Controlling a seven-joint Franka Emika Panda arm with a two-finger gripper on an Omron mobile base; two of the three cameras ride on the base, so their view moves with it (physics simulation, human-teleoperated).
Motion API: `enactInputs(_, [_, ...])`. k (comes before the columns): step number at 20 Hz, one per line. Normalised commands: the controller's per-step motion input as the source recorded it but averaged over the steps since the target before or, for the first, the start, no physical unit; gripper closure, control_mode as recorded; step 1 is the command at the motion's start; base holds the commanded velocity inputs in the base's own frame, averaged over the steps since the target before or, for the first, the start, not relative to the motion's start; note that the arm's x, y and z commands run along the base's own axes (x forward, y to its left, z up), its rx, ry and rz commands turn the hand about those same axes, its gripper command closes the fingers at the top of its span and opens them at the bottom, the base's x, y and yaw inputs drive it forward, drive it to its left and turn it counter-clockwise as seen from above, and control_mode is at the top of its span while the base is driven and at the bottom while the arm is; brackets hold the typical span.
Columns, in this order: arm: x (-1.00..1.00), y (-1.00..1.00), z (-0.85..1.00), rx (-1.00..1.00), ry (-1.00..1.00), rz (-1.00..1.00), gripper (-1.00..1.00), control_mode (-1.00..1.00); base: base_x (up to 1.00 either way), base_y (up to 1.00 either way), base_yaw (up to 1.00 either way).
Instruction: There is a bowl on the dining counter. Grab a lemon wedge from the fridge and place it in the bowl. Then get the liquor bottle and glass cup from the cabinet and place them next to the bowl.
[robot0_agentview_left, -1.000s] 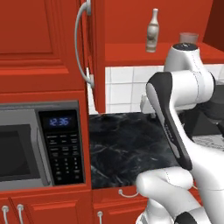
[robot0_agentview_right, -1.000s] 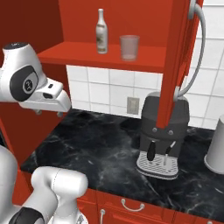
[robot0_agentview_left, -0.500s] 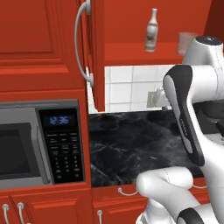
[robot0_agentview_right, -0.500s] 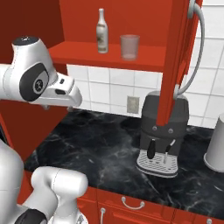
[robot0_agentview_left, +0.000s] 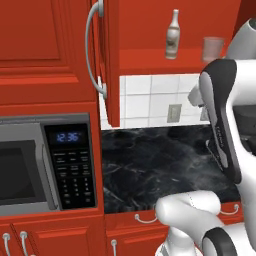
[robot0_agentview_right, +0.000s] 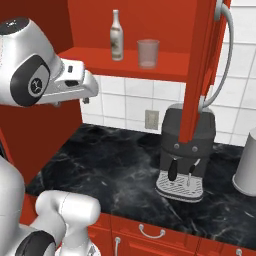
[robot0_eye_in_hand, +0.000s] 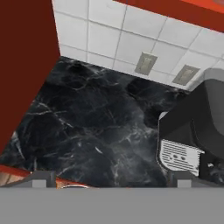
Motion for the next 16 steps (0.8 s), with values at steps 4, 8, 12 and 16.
enactInputs(4, [0.45,-0.01,0.48,-0.2,-0.04,0.03,-1.0,-1.0,0.0,0.0,0.0])
enactInputs(8, [0.44,-0.05,0.28,-0.19,-0.02,0.02,-1.0,-1.0,0.0,0.0,0.0])
enactInputs(12, [0.47,-0.05,0.17,-0.16,0.0,0.0,-1.0,-1.0,0.0,0.0,0.0])
enactInputs(16, [0.51,-0.14,0.1,-0.08,0.0,0.0,-1.0,-1.0,0.0,0.0,0.0])
